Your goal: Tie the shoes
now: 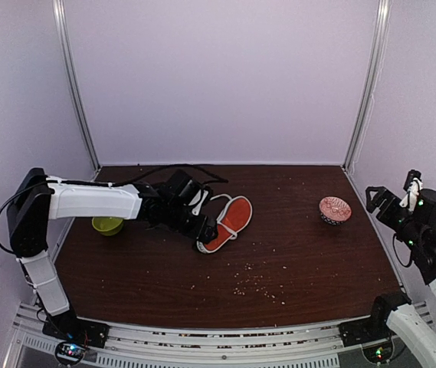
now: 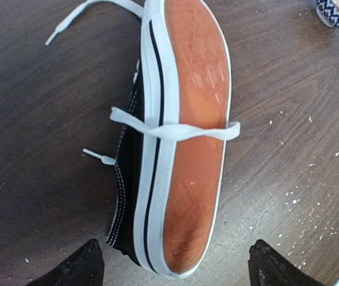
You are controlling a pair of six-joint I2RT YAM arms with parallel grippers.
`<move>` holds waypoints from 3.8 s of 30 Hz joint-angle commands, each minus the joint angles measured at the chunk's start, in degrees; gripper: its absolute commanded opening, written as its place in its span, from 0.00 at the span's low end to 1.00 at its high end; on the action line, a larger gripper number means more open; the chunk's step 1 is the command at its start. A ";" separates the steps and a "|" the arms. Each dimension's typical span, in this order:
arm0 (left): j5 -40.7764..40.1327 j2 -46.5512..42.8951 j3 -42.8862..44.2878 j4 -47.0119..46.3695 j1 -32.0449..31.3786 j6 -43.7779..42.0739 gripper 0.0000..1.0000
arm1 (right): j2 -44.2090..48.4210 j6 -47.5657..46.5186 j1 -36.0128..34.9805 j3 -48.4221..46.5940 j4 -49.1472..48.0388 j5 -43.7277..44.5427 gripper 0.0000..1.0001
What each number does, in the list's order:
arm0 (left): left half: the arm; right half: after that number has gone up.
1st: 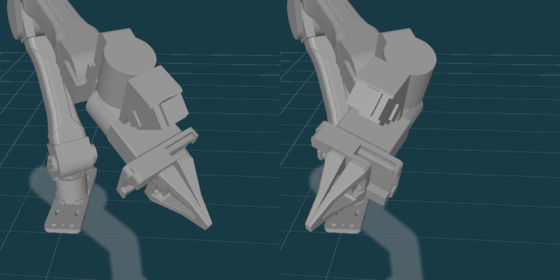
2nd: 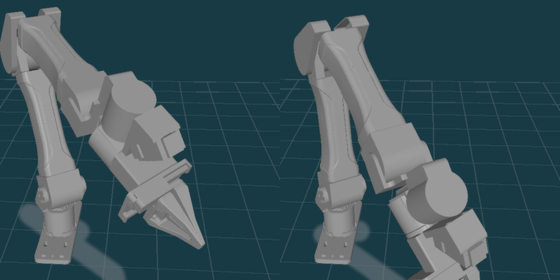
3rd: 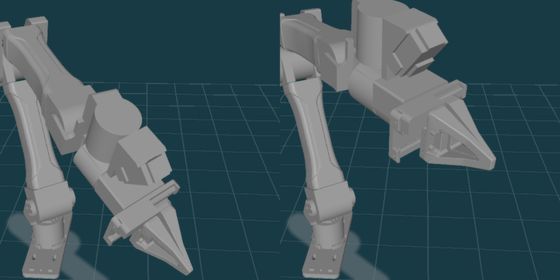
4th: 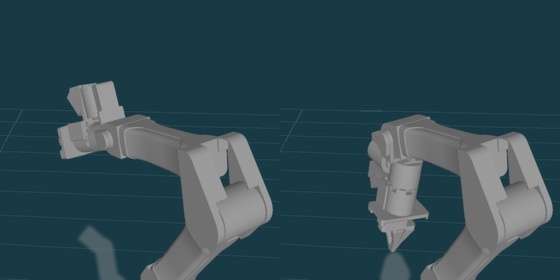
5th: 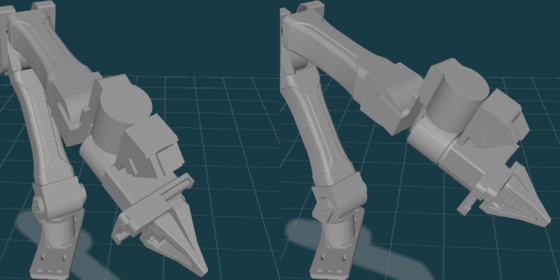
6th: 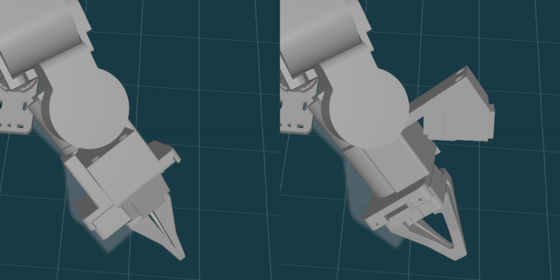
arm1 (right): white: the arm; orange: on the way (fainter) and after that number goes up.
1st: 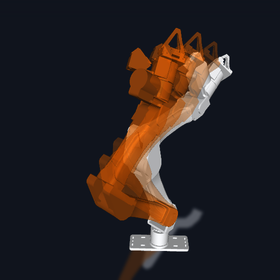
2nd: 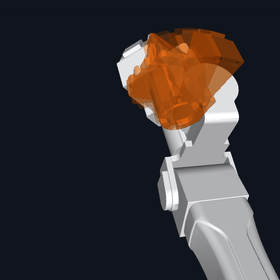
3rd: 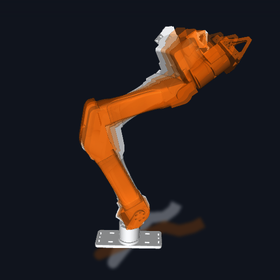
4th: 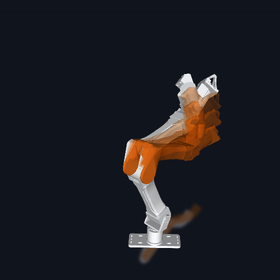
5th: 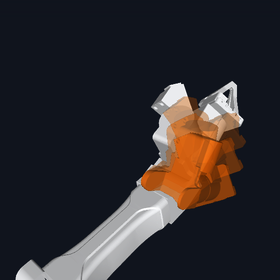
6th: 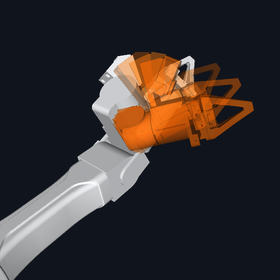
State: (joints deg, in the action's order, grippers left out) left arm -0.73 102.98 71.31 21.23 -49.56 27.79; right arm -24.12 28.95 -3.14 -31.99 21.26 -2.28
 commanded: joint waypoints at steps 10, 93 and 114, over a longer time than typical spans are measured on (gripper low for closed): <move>0.69 10.64 4.78 -1.47 0.25 2.35 0.85 | -1.08 0.55 0.24 0.98 -2.53 -2.88 1.00; -23.31 -32.40 3.84 36.16 1.03 -7.05 0.00 | -65.87 -12.01 -52.01 -47.69 -16.14 -1.29 0.00; -18.95 -2.26 6.64 34.45 -16.41 14.72 0.07 | -61.99 -3.88 -52.94 -22.18 -23.76 2.59 0.00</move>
State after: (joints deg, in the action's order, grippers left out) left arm -21.04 99.50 73.80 60.25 -64.60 37.32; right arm -91.33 22.85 -56.23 -59.83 -0.78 -2.96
